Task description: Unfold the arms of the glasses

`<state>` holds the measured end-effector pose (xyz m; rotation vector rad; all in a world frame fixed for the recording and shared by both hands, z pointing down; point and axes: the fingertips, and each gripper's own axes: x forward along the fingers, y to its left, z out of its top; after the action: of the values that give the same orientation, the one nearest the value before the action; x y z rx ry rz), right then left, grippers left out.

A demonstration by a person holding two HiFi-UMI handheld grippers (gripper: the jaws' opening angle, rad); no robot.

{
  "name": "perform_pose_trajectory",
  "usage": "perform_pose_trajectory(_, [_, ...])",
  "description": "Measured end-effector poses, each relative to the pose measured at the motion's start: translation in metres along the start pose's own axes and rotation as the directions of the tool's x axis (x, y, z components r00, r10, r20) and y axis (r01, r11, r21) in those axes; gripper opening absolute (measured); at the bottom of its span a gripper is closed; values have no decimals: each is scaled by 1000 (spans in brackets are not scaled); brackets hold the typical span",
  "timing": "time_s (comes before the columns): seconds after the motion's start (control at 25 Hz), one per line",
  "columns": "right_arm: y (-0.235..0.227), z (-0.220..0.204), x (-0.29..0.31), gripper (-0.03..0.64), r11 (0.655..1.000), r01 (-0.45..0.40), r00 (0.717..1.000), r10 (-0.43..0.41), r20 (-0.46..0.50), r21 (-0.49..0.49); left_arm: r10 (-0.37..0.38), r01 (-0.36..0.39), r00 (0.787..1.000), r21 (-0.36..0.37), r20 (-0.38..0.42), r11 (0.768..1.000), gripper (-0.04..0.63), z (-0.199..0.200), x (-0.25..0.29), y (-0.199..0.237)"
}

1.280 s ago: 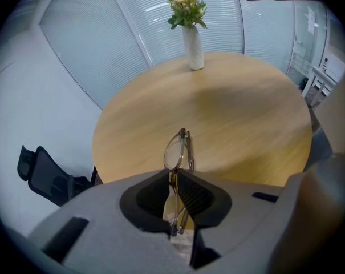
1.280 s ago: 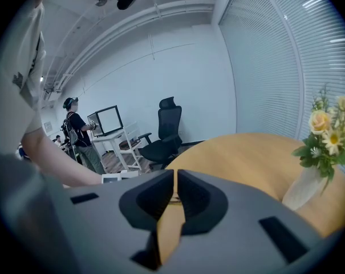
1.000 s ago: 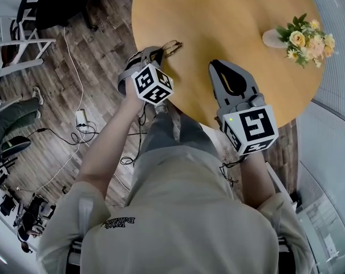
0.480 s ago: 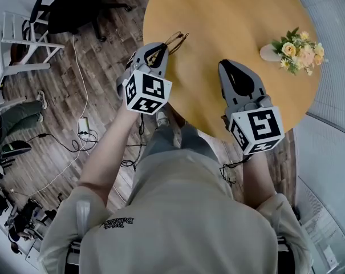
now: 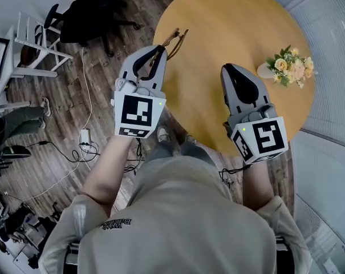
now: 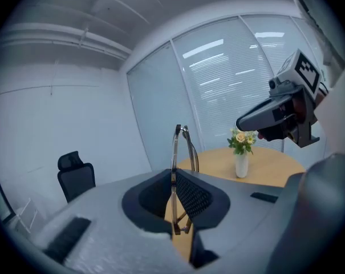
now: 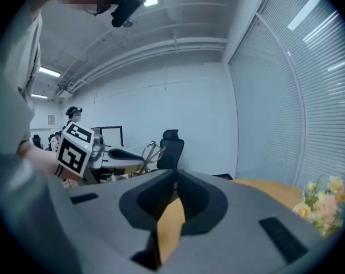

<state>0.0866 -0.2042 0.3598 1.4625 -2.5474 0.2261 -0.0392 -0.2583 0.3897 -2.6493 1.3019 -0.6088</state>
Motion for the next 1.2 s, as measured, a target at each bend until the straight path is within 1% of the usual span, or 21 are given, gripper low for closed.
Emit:
perform_pose_trajectory(0.12, [-2,18,-5,40,1000,9,999,-9,37,-19,27,-26,997,-9,72,1000,40,24,-13,6])
perform_pose_trajectory(0.28, [-7,35,-10,40,999,26,998,-24,64,-31,37,-30,990,-48,137,998,40,49,-30,12])
perform_pose_trajectory(0.44, [-8,51,-16,40,998,41,995,-36,95,-47,74,-48,978,-133,196,990,40,72,-48,20])
perform_pose_trajectory(0.6, [-2,68,-27,40,997,34,991,-26,130,-62,106,-67,969,-175,224,982,40,84,-64,26])
perform_pose_trajectory(0.72, [5,84,-37,40,996,27,987,-14,160,-81,113,-67,964,-191,240,979,40,92,-75,28])
perform_pose_trajectory(0.88, [17,99,-46,40,995,13,982,6,188,-99,118,-58,960,-230,255,972,40,95,-90,31])
perform_pose_trajectory(1.0, [23,102,-51,40,994,6,981,15,194,-109,124,-67,957,-215,264,974,40,95,-99,33])
perform_pose_trajectory(1.2, [27,92,-50,40,994,-3,985,21,173,-106,134,-75,956,-223,262,972,40,91,-108,34])
